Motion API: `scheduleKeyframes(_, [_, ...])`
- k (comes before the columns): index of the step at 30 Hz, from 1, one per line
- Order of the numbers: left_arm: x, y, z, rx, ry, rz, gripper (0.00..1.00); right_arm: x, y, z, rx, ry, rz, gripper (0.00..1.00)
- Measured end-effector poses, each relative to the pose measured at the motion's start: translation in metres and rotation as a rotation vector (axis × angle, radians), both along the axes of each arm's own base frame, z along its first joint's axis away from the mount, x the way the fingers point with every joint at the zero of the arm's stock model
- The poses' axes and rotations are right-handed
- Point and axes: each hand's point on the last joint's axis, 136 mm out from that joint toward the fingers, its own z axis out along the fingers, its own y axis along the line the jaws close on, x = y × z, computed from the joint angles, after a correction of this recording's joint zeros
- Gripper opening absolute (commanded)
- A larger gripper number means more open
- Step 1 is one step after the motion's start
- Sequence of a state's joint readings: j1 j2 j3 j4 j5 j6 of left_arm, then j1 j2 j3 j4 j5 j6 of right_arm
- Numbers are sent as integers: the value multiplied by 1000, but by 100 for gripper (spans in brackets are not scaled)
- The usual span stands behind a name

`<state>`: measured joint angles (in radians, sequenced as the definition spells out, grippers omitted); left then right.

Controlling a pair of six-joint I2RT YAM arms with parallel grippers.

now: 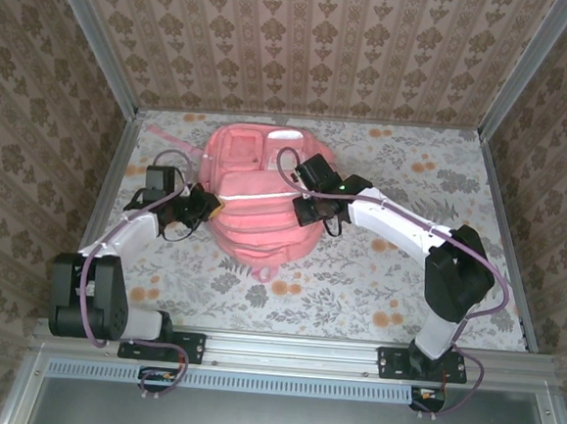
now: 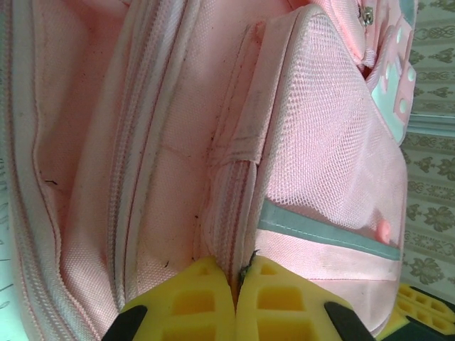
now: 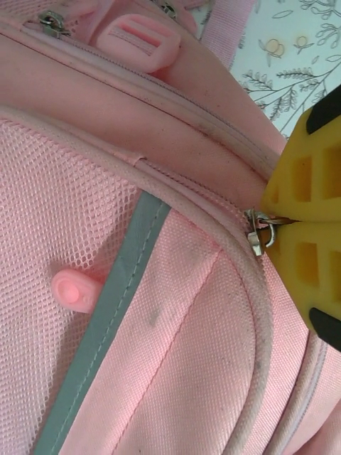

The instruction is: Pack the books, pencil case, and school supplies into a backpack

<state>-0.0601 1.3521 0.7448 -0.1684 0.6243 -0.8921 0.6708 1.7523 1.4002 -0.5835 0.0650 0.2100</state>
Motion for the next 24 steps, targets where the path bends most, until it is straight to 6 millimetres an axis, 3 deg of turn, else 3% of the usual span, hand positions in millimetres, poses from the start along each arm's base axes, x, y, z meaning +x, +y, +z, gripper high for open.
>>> scheduleKeyframes(11, [2,8,-6,32,5,-39,0,2,9,7,-21,-14,210,0])
scheduleKeyframes(12, [2,9,-6,35,5,-41,3,0,11,6,-6,0,234,0])
scheduleKeyframes(15, [3,18,-5,45,8,-30,42,-13,24,6,65,46,317,0])
scheduleKeyframes(16, [4,24,-5,58,9,-12,51,-18,30,7,89,57,341,0])
scheduleKeyframes(21, [-1,56,2,107,21,93,63,-39,59,11,183,93,411,0])
scheduleKeyframes(24, [-6,58,17,104,-7,114,64,-47,80,10,252,126,422,0])
